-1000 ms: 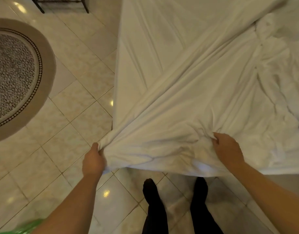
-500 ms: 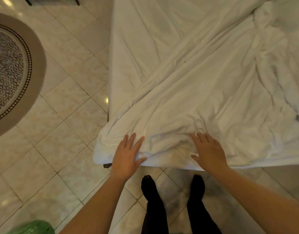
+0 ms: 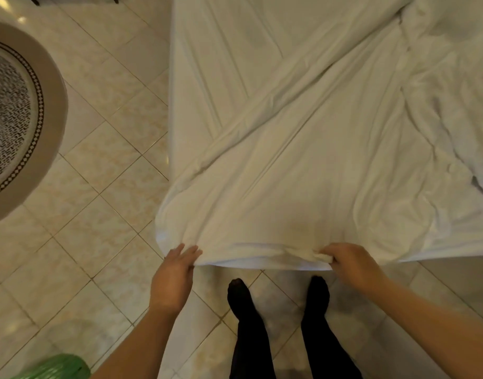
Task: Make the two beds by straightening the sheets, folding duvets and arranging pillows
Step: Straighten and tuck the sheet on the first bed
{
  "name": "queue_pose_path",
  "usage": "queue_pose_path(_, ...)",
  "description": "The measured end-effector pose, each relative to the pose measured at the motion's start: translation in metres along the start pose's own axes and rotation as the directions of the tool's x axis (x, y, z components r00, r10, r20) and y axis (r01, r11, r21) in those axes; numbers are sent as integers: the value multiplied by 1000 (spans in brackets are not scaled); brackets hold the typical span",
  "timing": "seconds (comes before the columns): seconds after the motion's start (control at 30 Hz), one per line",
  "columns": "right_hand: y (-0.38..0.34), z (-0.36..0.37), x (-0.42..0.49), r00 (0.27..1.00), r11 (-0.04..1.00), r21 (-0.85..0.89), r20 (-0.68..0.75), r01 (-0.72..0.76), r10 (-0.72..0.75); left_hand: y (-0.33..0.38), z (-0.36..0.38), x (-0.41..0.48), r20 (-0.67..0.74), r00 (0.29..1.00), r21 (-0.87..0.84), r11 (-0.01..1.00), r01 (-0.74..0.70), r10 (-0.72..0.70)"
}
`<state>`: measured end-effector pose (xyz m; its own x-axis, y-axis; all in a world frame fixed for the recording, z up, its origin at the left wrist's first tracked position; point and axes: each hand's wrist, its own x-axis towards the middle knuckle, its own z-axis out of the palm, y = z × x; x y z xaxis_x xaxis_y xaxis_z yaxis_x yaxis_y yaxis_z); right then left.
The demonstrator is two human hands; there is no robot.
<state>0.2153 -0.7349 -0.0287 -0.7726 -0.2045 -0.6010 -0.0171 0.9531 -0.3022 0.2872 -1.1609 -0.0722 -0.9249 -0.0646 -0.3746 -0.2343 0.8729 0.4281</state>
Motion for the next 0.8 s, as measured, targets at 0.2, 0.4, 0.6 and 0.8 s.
queue_pose_path(0.2,0,-4,-1,994,997,-21,-81,71,-72,12,12,-3,57,991,222,966,-134,124)
queue_pose_path(0.4,-9,-3,36,953,992,-126,-302,-29,-10,59,8,22,-1,973,182,957,-226,231)
queue_pose_path(0.6,-2,14,60,987,975,-154,-41,-163,158,77,42,72,49,980,180,964,-197,191)
queue_pose_path(0.8,8,29,63,992,974,-192,-8,-125,125,68,59,76,65,981,261,946,-192,181)
